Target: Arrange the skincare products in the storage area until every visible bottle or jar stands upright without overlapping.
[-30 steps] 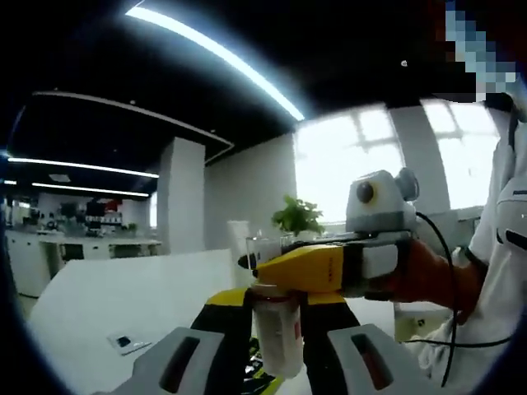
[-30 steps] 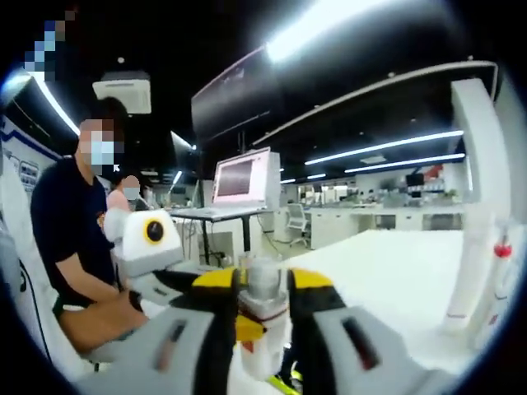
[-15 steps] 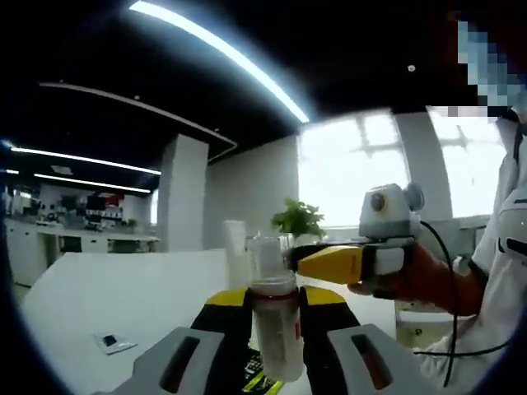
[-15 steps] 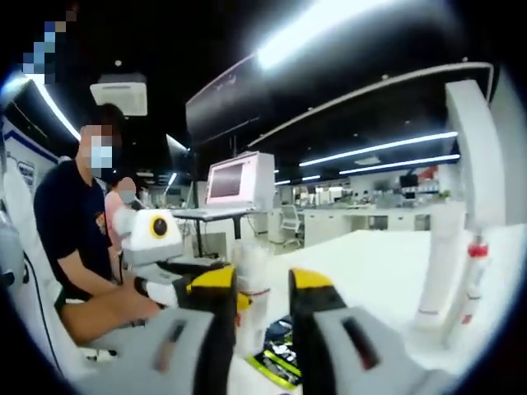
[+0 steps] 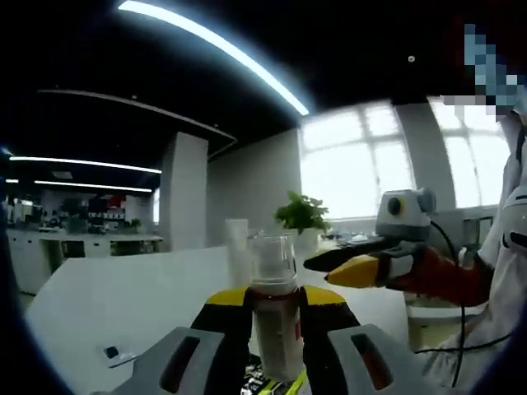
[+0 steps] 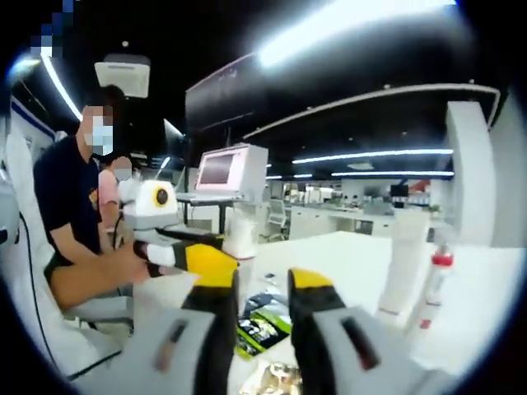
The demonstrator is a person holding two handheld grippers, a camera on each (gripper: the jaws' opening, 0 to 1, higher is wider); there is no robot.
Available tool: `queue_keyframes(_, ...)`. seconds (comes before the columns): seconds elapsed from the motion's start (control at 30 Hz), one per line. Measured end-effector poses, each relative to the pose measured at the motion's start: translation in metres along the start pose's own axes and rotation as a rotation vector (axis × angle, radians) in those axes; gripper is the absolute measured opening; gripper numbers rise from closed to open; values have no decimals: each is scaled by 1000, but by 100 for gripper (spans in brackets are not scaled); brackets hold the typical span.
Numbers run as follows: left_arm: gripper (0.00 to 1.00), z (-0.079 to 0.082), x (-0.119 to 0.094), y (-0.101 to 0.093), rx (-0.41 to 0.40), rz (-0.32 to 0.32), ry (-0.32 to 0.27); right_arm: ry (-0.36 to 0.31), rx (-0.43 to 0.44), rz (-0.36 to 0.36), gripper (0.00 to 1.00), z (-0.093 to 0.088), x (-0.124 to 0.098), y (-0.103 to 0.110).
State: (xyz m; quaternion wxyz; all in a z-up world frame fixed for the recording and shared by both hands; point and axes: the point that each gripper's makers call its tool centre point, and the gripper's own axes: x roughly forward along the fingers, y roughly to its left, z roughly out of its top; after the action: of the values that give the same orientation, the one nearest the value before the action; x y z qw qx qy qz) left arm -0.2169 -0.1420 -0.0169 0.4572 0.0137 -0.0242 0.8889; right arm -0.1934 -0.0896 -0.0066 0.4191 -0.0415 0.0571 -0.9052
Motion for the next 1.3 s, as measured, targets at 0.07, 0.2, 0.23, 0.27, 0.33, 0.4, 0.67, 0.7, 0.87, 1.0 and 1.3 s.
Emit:
queue_keyframes(0.07, 22, -1, 4, 0, 0, 4, 3, 5, -2, 4, 24, -3, -3, -1)
queue_keyframes(0.2, 22, -1, 11, 1, -4, 18, 10, 38, -21, 6, 28, -12, -9, -2)
queue_keyframes(0.23, 22, -1, 13, 1, -4, 24, 10, 42, -24, -1, 29, -14, -12, -4)
queue_keyframes(0.27, 22, -1, 14, 2, -1, 29, 10, 44, -24, -2, 29, -14, -13, -6)
queue_keyframes(0.33, 22, -3, 18, 4, -7, 45, 20, 55, -7, -11, 32, -19, -18, -11)
queue_keyframes(0.4, 22, -4, 21, 7, -8, 54, 24, 66, 6, -17, 35, -24, -21, -15)
queue_keyframes(0.67, 22, 7, 37, 12, -67, 21, -66, 91, -4, -49, 42, -36, -36, -24)
queue_keyframes(0.7, 22, 9, 40, 11, -69, 9, -74, 92, -10, -56, 43, -37, -39, -26)
queue_keyframes(0.87, 22, 12, 54, 11, -49, -21, -83, 98, -9, -89, 60, -39, -52, -33)
queue_keyframes(1.0, 22, 10, 64, 12, -47, -33, -75, 83, 18, -111, 63, -42, -62, -38)
queue_keyframes(1.3, 22, 12, 90, 15, -90, -59, -101, 83, 48, -165, 69, -54, -84, -49)
